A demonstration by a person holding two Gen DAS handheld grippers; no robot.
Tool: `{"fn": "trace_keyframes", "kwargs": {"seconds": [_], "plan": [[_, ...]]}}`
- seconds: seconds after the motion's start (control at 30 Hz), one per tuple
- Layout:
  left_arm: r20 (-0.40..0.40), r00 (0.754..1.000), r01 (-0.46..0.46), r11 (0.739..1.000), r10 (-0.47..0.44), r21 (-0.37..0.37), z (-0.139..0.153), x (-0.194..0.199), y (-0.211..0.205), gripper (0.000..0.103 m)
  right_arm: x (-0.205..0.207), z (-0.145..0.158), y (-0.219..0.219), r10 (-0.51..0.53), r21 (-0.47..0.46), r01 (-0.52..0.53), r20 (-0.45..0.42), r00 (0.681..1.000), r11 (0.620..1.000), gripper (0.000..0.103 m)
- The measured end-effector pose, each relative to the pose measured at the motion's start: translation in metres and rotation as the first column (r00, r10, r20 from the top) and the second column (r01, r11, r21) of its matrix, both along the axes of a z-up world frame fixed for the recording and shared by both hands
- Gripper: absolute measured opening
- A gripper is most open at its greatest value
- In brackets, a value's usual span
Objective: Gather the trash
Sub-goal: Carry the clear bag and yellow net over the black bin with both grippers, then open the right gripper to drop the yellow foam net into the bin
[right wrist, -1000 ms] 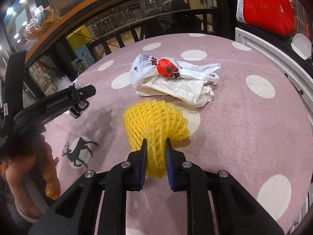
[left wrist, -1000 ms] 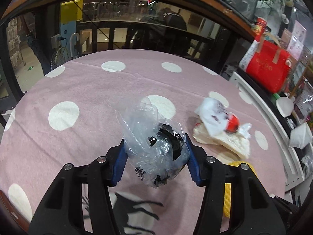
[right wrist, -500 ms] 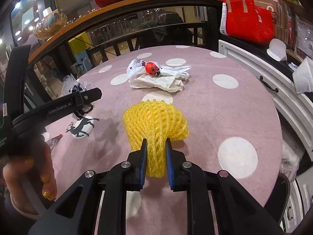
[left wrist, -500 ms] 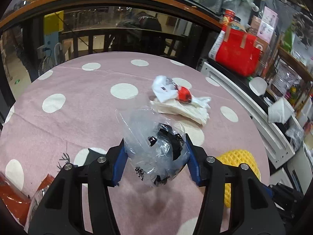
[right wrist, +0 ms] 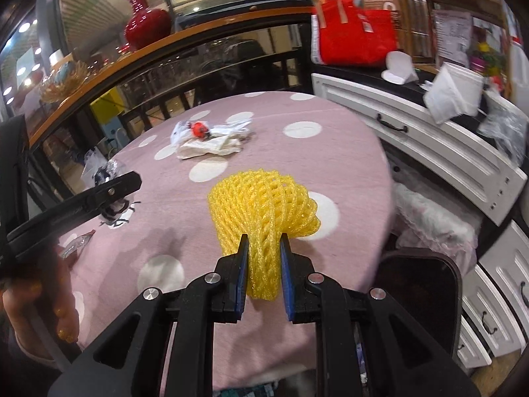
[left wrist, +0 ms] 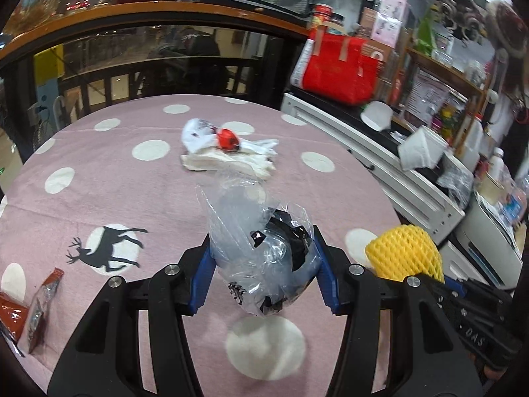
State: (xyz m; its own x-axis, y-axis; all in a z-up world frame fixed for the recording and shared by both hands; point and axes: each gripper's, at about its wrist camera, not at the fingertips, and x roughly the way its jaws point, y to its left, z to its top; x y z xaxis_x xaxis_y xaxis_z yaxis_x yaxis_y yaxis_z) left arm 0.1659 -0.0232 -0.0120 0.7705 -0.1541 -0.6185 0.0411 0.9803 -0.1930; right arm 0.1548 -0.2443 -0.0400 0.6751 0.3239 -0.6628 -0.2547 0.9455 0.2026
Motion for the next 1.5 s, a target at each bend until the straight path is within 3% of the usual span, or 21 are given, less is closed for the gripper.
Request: {"fn": "trace_keyframes", "kwargs": {"seconds": [0.47, 0.77, 1.13, 1.23, 1.37, 1.5], "plan": [[0.012, 0.975, 0.220, 0.975, -0.220, 0.026, -0.003, -0.030, -0.081, 0.054, -0.039, -0.017, -0.088, -0.237, 0.005, 0.237, -0.017, 0.971, 0.971, 0.018], [0.002, 0.935, 0.354, 0.934, -0.355, 0.053, -0.009, -0.045, -0.130, 0.054, -0.048, -0.051, -0.149, -0.424, -0.068, 0.419, -0.099, 0.900, 0.905, 0.018], [-0.020, 0.886, 0.462, 0.881, -0.462, 0.104, -0.020, -0.060, -0.174, 0.054, -0.042, -0.112, -0.178, -0.507, -0.109, 0.496, -0.244, 0.826, 0.861, 0.018], [-0.029, 0.875, 0.483, 0.869, -0.483, 0.107, -0.024, -0.061, -0.182, 0.054, -0.040, -0.126, -0.183, -0.521, -0.110, 0.513, -0.282, 0.805, 0.851, 0.025], [-0.046, 0.861, 0.508, 0.854, -0.506, 0.114, -0.031, -0.063, -0.191, 0.054, -0.041, -0.136, -0.190, -0.546, -0.104, 0.544, -0.311, 0.777, 0.833, 0.054], [-0.064, 0.844, 0.536, 0.836, -0.532, 0.115, -0.039, -0.065, -0.200, 0.054, -0.046, -0.130, -0.195, -0.565, -0.089, 0.567, -0.295, 0.770, 0.819, 0.061]]}}
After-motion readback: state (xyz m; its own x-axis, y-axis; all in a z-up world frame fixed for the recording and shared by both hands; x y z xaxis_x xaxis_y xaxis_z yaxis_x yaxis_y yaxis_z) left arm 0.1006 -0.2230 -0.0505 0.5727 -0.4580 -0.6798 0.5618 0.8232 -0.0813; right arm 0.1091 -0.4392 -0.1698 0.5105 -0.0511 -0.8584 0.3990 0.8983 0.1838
